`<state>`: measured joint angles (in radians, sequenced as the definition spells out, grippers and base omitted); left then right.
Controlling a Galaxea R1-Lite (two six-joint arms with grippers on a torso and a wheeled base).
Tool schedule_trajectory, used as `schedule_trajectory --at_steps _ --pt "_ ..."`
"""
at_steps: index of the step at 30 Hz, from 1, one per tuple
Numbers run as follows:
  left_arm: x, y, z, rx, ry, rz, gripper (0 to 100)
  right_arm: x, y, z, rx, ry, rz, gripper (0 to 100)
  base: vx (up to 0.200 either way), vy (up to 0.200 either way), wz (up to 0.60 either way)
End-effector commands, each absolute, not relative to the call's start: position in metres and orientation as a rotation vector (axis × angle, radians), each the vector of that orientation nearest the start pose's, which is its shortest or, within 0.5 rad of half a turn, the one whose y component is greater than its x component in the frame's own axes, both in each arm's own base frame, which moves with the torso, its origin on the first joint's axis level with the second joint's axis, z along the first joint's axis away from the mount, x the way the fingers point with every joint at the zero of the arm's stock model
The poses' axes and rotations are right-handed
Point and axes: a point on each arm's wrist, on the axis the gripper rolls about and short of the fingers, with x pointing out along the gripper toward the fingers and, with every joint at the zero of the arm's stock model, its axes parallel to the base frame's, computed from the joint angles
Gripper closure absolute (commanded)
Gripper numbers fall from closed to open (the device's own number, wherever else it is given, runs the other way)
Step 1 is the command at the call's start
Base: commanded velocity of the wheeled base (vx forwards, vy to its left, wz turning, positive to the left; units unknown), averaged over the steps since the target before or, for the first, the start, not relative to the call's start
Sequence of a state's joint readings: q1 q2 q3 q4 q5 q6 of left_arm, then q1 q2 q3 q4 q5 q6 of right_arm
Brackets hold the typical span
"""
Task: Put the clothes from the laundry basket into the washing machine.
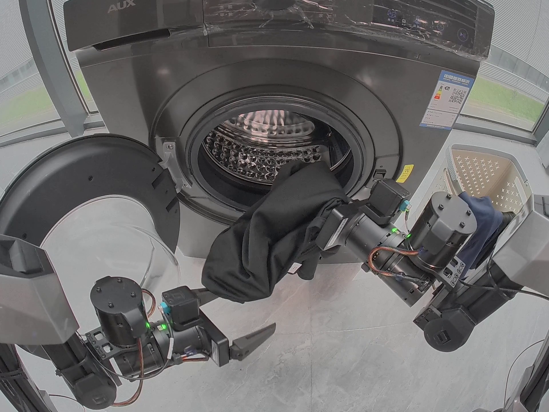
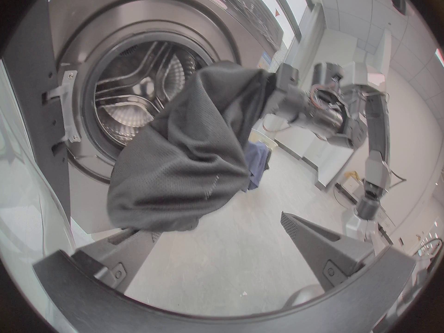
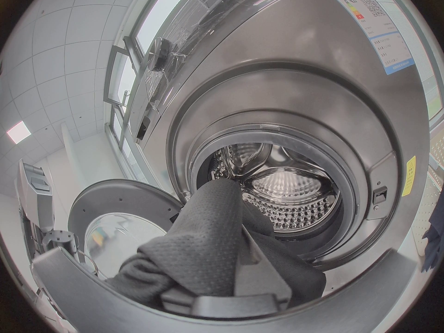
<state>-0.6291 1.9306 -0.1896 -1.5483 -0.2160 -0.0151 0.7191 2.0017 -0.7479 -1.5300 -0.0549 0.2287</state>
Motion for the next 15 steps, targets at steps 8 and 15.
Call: schedule_trajectory --at_steps 8,15 --pt "0.180 -0.147 0.093 0.046 0.135 -0.903 0 0.258 0.234 0.156 0.323 -0.170 0.707 100 0.000 0.000 0.00" --pt "0.162 -0.162 0.095 0.048 0.134 -0.969 0 0.255 0.231 0.164 0.329 -0.190 0.708 100 0.000 0.000 0.00"
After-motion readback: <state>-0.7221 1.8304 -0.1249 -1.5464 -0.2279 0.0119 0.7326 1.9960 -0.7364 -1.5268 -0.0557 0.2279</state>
